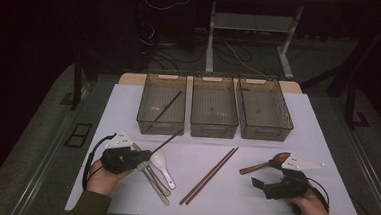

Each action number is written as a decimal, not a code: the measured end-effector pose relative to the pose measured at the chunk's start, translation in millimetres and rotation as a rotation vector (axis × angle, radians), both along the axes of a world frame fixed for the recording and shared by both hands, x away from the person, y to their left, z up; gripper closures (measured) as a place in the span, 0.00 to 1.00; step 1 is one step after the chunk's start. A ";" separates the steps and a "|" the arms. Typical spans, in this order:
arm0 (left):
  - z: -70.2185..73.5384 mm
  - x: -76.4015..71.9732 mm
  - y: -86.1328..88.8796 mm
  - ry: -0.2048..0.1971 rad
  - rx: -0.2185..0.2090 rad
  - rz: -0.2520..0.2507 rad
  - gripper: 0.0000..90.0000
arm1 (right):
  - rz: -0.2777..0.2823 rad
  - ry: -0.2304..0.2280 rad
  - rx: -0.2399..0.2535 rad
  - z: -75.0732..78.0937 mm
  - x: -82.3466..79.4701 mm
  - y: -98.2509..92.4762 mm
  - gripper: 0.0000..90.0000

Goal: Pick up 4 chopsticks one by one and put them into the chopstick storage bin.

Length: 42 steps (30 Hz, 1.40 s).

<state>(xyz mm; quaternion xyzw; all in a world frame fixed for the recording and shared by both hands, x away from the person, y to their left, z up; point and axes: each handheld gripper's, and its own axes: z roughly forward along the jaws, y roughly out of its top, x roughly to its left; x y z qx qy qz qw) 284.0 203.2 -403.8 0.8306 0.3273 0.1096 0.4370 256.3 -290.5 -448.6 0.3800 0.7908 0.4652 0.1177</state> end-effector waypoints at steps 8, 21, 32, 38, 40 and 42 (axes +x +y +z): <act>6.7 7.8 -5.5 -0.022 0.000 -0.001 0.94 | 0.001 0.003 -0.002 -0.3 0.4 -0.2 0.03; 17.2 24.0 -13.4 -0.044 -0.018 -0.002 0.94 | -0.004 0.008 -0.003 -0.1 0.2 -0.3 0.03; 22.2 38.2 -16.1 -0.048 -0.042 0.008 0.94 | -0.003 0.009 -0.005 -0.5 0.7 -0.6 0.03; 25.0 46.7 -18.6 -0.052 -0.049 0.011 0.94 | -0.007 0.012 -0.002 -0.2 0.3 -0.7 0.03; 25.6 49.9 -19.5 -0.051 -0.043 0.011 0.94 | -0.007 0.013 -0.003 -0.2 0.3 -0.7 0.03; 26.3 53.4 -20.5 -0.050 -0.044 0.014 0.94 | -0.006 0.012 -0.002 -0.4 0.4 -0.8 0.03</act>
